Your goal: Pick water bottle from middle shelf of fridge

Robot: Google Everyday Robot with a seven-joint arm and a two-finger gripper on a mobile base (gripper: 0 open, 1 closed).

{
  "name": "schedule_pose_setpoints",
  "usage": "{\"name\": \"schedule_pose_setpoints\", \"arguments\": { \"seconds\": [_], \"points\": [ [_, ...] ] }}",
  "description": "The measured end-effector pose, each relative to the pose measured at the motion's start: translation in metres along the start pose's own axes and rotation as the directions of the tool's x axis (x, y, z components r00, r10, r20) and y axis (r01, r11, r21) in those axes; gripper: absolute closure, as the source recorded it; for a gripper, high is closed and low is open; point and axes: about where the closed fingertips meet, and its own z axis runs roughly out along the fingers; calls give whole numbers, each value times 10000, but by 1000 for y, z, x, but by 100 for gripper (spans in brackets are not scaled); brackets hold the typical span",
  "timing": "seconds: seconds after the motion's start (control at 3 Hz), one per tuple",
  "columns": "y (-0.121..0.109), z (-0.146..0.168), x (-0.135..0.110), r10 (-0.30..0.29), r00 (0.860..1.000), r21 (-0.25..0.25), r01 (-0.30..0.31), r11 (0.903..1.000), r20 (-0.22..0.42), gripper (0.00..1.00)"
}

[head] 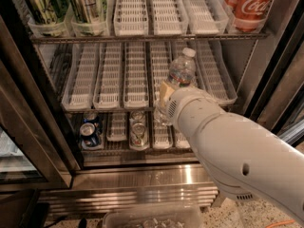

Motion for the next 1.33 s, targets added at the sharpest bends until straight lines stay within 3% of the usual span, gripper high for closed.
{"name": "schedule_pose_setpoints", "arguments": {
  "seconds": [0.33,0.67,1.0,1.33],
  "points": [
    [0,-5,11,-56,9985,-401,34,9992,-538,100],
    [-7,-22,42,-407,9856,-1092,229,9938,-1640,100],
    [2,-28,50,-424,9782,-1614,92,9869,-2034,100],
    [6,-25,81,-702,9629,-1831,221,9829,-2607,100]
  ]
}}
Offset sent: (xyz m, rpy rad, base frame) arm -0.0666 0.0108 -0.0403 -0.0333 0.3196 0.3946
